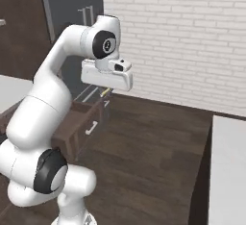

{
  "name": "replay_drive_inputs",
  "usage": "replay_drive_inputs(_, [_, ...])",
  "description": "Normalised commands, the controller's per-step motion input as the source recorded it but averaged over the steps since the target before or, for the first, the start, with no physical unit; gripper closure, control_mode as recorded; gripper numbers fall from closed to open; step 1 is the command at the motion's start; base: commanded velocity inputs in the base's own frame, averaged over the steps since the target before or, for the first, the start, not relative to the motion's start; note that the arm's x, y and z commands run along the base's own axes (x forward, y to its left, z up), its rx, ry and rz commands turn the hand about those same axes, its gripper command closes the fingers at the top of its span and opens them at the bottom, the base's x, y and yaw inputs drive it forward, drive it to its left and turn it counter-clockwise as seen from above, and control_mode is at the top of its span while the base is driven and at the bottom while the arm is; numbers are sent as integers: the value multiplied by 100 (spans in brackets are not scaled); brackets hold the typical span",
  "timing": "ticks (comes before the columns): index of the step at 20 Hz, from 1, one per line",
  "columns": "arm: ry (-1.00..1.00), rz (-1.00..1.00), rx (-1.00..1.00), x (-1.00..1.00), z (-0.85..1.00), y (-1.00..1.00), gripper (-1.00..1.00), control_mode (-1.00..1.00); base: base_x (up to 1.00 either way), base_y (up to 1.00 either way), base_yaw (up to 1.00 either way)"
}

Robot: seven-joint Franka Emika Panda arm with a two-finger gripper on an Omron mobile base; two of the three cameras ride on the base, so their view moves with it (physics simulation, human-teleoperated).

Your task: Take a straw from the drawer in front and place it inside the glass cup on the dining counter.

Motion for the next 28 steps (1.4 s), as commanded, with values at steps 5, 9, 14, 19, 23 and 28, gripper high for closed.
replay_drive_inputs(5, [0,0,0,0,0,0,100,100,100,-45,0])
replay_drive_inputs(9, [0,0,0,0,0,0,100,100,100,-45,0])
replay_drive_inputs(14, [0,0,0,0,0,0,100,100,100,-62,0])
replay_drive_inputs(19, [0,0,0,0,0,0,100,100,100,-74,-3])
replay_drive_inputs(23, [0,0,0,0,0,0,100,100,100,-67,-4])
replay_drive_inputs(28, [0,0,0,0,0,0,100,100,100,-53,-9])
